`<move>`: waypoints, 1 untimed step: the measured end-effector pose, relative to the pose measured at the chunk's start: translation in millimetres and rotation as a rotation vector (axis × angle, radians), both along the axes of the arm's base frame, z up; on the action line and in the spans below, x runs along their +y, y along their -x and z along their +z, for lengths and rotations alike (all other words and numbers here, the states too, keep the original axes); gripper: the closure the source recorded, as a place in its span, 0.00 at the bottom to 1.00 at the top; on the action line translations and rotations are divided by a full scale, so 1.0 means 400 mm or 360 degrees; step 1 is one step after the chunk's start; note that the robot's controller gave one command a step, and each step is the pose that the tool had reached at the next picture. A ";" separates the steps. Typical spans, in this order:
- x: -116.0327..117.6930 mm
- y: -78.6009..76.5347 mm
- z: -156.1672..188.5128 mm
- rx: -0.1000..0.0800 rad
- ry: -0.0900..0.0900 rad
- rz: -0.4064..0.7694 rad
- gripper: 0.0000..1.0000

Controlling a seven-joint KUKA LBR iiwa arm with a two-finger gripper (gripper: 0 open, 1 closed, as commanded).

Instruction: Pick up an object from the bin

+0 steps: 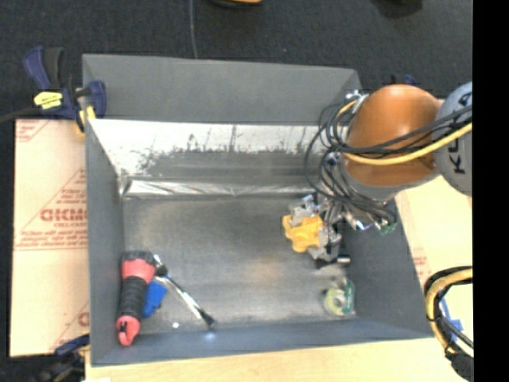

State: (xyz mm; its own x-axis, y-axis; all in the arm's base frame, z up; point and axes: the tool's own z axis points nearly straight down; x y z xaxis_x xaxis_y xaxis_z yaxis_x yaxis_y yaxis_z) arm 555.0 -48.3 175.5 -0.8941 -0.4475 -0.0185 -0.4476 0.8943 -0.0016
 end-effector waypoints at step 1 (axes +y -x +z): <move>-0.017 0.006 -0.136 -0.0009 -0.0003 -0.0120 1.00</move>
Offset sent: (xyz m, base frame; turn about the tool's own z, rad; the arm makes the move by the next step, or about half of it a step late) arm 0.0189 -0.0054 0.1291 0.0268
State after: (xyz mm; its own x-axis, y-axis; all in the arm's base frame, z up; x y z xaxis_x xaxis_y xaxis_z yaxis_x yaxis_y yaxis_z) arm 552.5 -55.3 121.2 -0.9251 -0.3788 -0.0246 -0.3789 0.9254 -0.0027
